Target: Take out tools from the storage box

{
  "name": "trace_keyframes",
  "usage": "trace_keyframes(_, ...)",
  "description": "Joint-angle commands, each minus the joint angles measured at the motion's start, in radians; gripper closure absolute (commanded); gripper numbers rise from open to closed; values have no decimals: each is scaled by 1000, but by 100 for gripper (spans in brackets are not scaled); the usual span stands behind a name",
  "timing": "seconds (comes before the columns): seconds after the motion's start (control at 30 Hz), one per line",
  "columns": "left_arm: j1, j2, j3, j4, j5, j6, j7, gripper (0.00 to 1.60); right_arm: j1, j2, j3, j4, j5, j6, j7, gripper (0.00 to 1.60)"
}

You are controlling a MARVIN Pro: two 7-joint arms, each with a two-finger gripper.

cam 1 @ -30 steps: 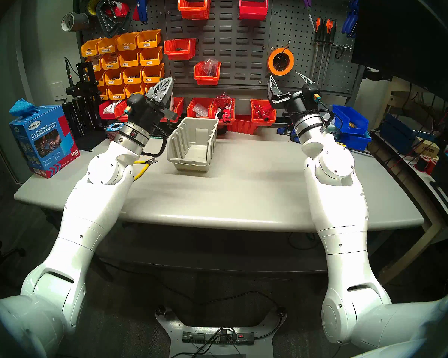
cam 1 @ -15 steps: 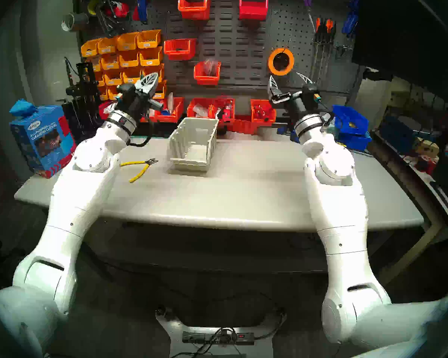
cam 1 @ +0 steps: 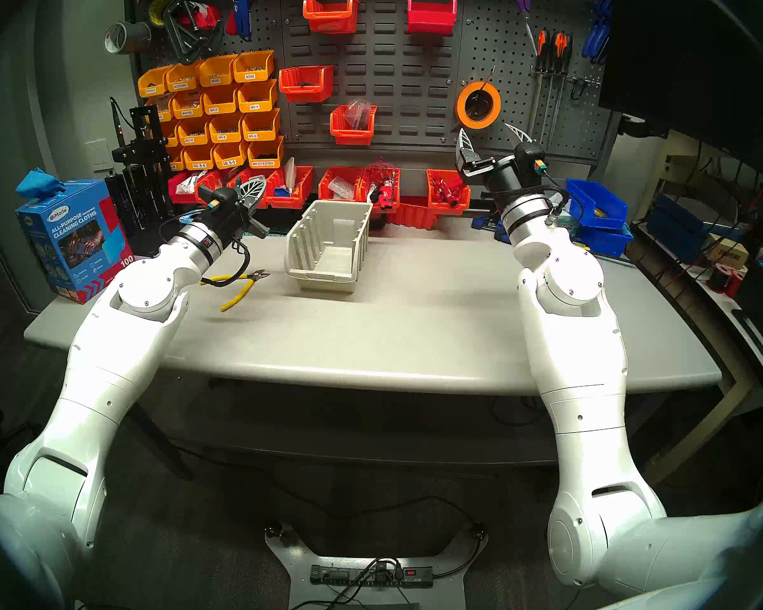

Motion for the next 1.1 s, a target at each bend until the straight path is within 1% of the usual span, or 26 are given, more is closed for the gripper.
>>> trace_keyframes(0.0,7,21,-15,-8,-12,18,-11,160,7,0,-1,-14,0,0,2,0)
trace_keyframes(0.03,16,20,-16,-6,-16,35,-16,160,7,0,-1,-14,0,0,2,0)
trace_keyframes(0.17,26,17,-17,2,-20,48,-20,160,7,0,-1,-14,0,0,2,0)
trace_keyframes(0.4,41,21,-2,31,2,69,-29,160,7,0,-1,-14,0,0,2,0)
trace_keyframes(0.43,42,19,-3,35,-4,90,-28,160,7,0,-1,-14,0,0,2,0)
trace_keyframes(0.53,41,15,2,54,0,107,-25,160,7,0,-1,-14,0,0,2,0)
trace_keyframes(0.67,47,15,14,90,10,103,-24,160,7,0,-1,-13,0,-1,2,0)
trace_keyframes(0.73,52,16,15,92,8,102,-24,160,7,0,-1,-13,0,-1,2,0)
trace_keyframes(0.77,53,17,16,93,4,103,-26,157,7,0,-1,-13,0,-1,2,0)
trace_keyframes(0.83,58,20,17,89,2,104,-26,132,7,0,-1,-13,0,-1,2,0)
trace_keyframes(0.87,61,22,17,86,-5,103,-31,127,7,0,-1,-13,0,-1,2,0)
trace_keyframes(0.93,66,26,15,75,-14,103,-36,90,7,0,-1,-13,0,-1,2,0)
trace_keyframes(0.97,68,27,14,68,-16,106,-37,90,7,0,-1,-13,0,-1,2,0)
trace_keyframes(1.0,70,28,13,61,-20,110,-37,0,7,0,-1,-13,0,-1,2,0)
trace_keyframes(1.07,74,28,9,51,-29,113,-40,0,7,0,-1,-14,0,0,2,0)
